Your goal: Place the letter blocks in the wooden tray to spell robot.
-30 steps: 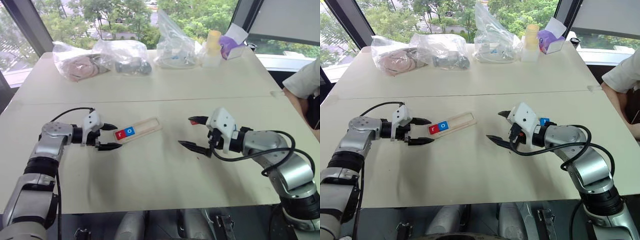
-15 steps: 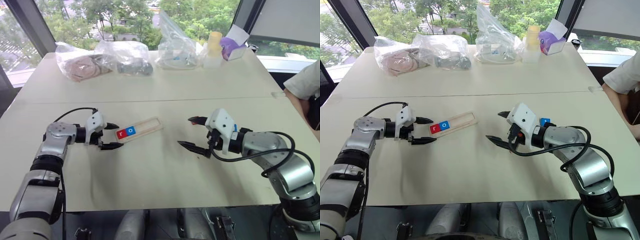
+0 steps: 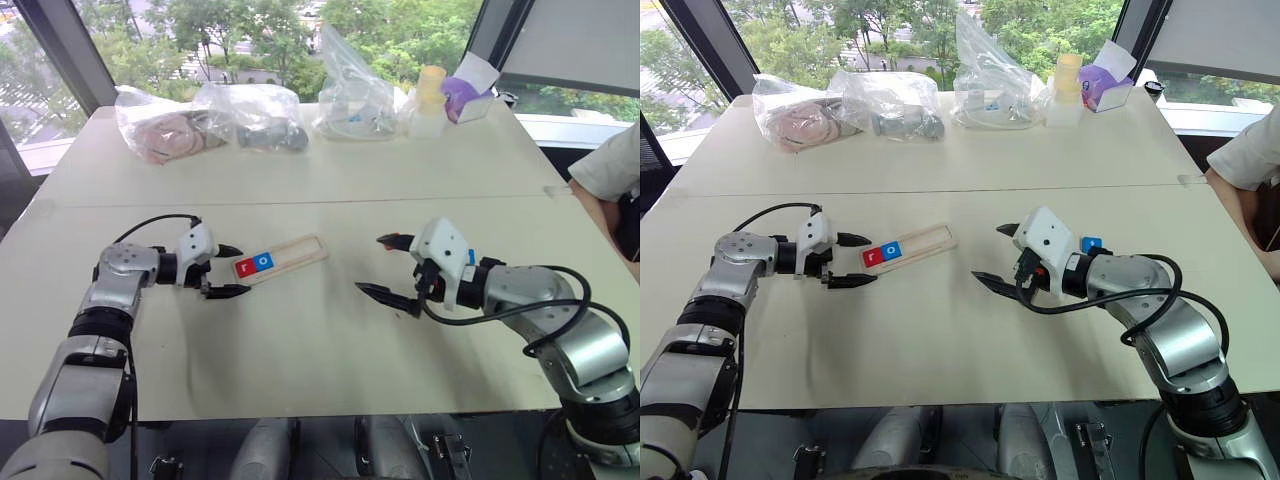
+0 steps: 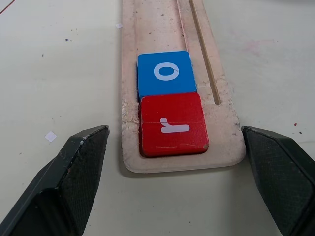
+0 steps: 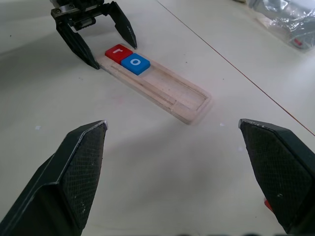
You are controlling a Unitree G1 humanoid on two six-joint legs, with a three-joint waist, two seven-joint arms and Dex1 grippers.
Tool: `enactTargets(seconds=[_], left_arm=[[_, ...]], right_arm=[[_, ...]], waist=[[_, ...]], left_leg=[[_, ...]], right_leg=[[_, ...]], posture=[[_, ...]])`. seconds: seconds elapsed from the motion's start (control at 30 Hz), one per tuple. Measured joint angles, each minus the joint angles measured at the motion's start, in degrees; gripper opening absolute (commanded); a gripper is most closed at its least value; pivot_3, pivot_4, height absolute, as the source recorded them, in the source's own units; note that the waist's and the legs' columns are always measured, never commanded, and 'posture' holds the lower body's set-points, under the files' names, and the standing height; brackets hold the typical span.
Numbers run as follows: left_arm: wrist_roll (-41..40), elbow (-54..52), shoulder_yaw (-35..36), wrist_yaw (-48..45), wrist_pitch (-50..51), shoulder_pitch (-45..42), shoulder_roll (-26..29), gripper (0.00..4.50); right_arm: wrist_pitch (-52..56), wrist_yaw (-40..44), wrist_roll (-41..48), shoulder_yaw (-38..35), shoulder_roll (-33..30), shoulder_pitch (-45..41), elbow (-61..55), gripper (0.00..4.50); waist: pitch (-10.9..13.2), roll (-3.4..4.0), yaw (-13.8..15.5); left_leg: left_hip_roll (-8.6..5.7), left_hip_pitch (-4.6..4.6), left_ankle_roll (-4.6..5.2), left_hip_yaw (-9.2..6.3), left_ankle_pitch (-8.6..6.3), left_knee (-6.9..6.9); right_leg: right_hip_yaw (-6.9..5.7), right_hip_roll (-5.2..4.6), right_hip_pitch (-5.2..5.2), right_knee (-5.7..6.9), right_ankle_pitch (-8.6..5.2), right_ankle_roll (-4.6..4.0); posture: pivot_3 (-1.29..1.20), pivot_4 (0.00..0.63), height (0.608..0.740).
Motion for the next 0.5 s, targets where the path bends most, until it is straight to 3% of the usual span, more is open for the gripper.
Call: enactTargets(seconds=[0.13, 0.17, 0.5], left_arm=[[0.0, -0.5, -0.1, -0.6, 0.1, 0.5, -0.2, 3.23], [0.0, -0.6, -0.1, -0.6, 0.2, 0.6, -0.2, 3.14], [0.0, -4.9, -0.1, -1.3, 0.3, 2.8, 0.1, 3.14]], right_arm=[[0.0, -0.1, 0.0, 0.0, 0.0, 0.1, 0.0, 4.5], [0.0, -0.1, 0.0, 0.0, 0.0, 0.1, 0.0, 4.5], [-0.1, 0.1, -0.2, 0.0, -0.7, 0.0, 0.0, 4.5]], waist=[[-0.1, 0.09, 0.0], [-0.1, 0.1, 0.0], [-0.1, 0.14, -0.1]], left_leg=[[0.0, 0.02, 0.0, 0.0, 0.0, 0.0], [0.0, 0.03, 0.0, 0.0, 0.0, 0.01], [0.0, 0.04, 0.02, 0.01, -0.01, 0.01]], right_leg=[[0.0, 0.0, 0.03, 0.0, 0.0, 0.0], [0.0, 0.0, 0.03, 0.0, 0.0, 0.0], [0.02, -0.01, 0.04, -0.01, -0.01, 0.01]], posture=[[0.0, 0.15, 0.74], [0.0, 0.15, 0.74], [0.0, 0.15, 0.74]])
